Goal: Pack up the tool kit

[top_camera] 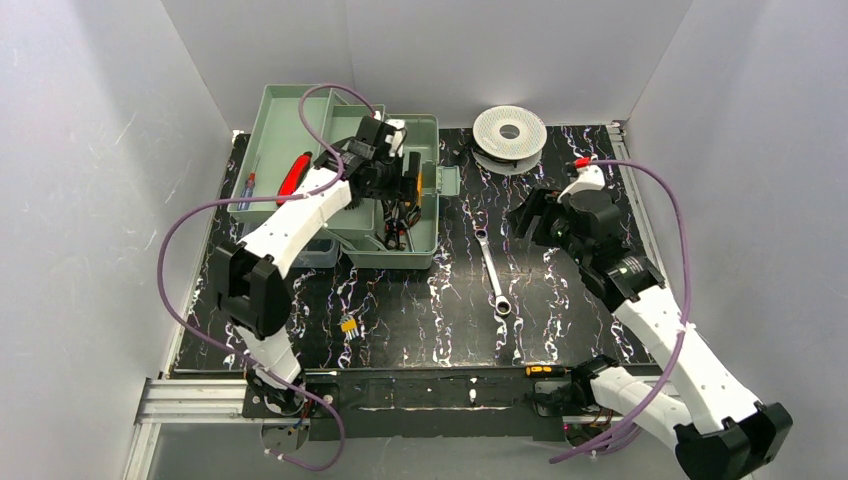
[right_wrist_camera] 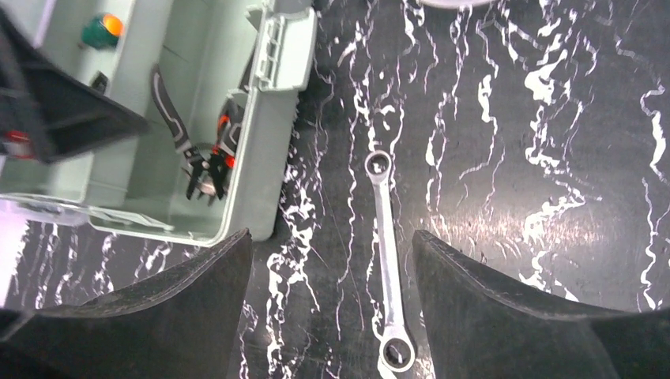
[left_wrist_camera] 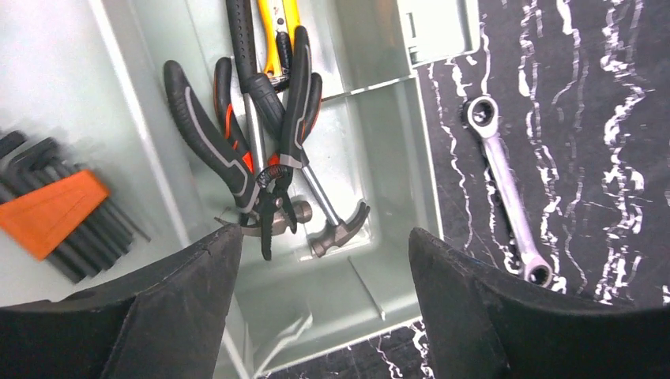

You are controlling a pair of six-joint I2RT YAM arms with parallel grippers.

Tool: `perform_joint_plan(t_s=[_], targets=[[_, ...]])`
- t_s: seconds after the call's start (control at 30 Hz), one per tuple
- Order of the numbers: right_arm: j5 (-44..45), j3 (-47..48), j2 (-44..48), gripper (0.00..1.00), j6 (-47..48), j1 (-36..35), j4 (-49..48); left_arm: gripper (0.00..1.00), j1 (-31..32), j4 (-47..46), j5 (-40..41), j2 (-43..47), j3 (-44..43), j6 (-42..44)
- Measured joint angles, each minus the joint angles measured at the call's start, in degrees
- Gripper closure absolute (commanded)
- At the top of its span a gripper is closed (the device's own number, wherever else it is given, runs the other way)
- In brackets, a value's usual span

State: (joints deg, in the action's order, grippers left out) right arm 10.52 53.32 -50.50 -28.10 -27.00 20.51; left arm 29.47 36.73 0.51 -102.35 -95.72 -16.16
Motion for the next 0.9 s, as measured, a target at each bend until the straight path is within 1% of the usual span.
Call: perform_joint_plan(t_s=[0.1, 0.13, 0.27, 0.43, 0.6, 0.7, 0.87, 0.9], targets=[[-1.51, -0.98, -2.45, 0.21, 0.00, 0.00, 0.31, 0.23, -0.37, 0.85, -1.18, 3.85, 0.00, -0.24], [-2.03, -1.46, -3.06, 0.21, 0.00, 0.00, 0.35, 0.21, -0.39, 1.31, -1.57, 5.46, 0.00, -0.22], [-4.20, -3.15, -4.66, 0.21, -0.07, 0.00, 0.48, 0.08, -0.39, 2.32, -2.16, 13.49, 0.79, 0.66], [-7.19, -3.56, -6.32, 0.23, 0.00, 0.02, -0.20, 0.03, -0.39, 3.32, 0.35, 24.94, 5.03, 1.97], [-12.07, -3.56, -10.58, 0.24, 0.11, 0.02, -1.90, 0.02, -0.50, 4.98, 7.56, 32.11, 8.96, 2.71], [-14.38, -3.56, -13.27, 0.24, 0.04, 0.00, -1.99, 0.02, -0.61, 6.14, 12.33, 35.85, 13.00, 3.34], [-15.93, -4.46, -14.19, 0.24, 0.04, 0.02, -2.40, 0.02, -0.72, 8.70, 19.67, 43.08, 19.78, 4.20], [-15.96, -4.76, -14.25, 0.24, 0.04, 0.00, -2.38, 0.02, -0.76, 9.18, 22.25, 45.83, 21.70, 4.17]])
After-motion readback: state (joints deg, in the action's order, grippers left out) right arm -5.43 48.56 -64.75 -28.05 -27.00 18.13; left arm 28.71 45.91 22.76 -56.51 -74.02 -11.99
